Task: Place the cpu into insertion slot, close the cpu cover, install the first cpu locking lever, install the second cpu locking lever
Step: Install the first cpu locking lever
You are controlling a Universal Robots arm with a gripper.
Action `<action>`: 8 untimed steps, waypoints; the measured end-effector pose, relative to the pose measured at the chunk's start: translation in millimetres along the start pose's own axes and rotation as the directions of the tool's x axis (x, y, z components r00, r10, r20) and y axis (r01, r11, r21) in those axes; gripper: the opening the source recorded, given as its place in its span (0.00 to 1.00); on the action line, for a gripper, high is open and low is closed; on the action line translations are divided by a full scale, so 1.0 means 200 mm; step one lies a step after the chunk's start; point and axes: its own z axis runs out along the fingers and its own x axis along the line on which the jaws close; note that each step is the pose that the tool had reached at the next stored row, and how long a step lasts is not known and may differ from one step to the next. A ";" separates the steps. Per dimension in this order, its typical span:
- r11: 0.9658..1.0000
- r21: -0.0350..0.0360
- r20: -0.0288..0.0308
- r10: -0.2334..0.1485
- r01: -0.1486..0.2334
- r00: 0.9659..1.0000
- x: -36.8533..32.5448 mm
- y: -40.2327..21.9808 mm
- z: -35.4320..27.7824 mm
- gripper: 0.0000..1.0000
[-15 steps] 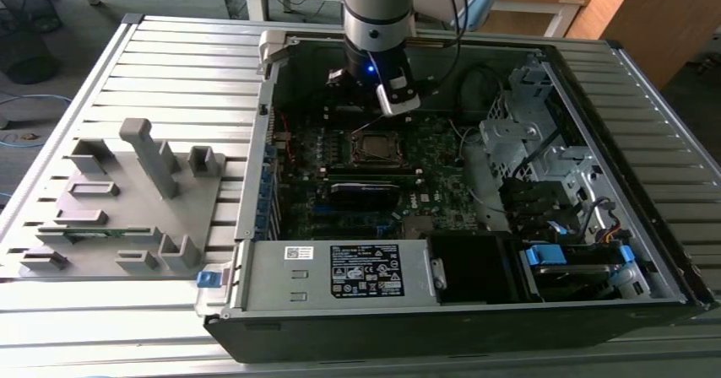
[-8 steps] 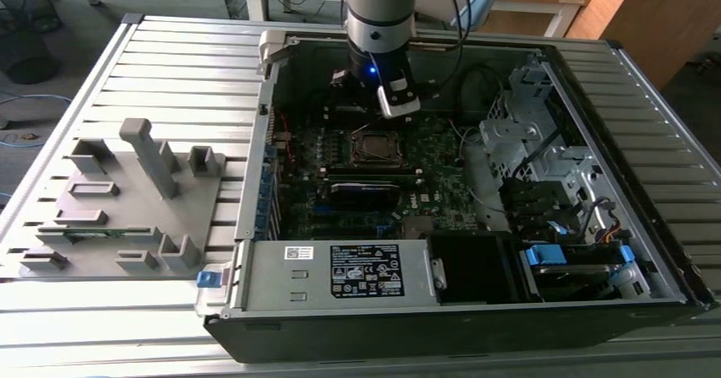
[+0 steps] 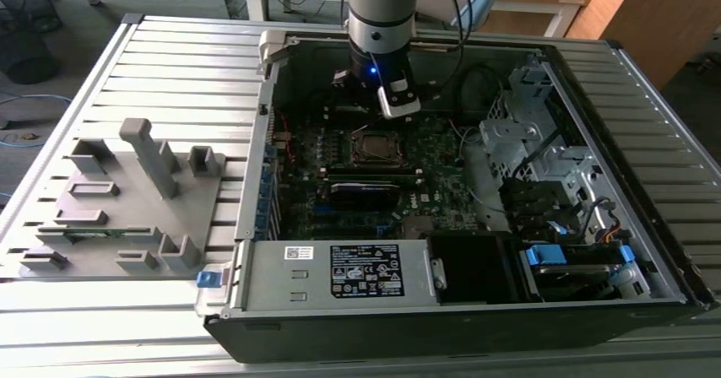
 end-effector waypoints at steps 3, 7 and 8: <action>1.000 -0.001 0.005 -0.001 0.001 1.000 0.000 0.000 0.003 0.11; 1.000 -0.004 0.019 -0.004 0.004 1.000 0.000 -0.001 0.007 0.11; 1.000 -0.005 0.019 -0.003 0.004 1.000 0.000 0.000 0.008 0.11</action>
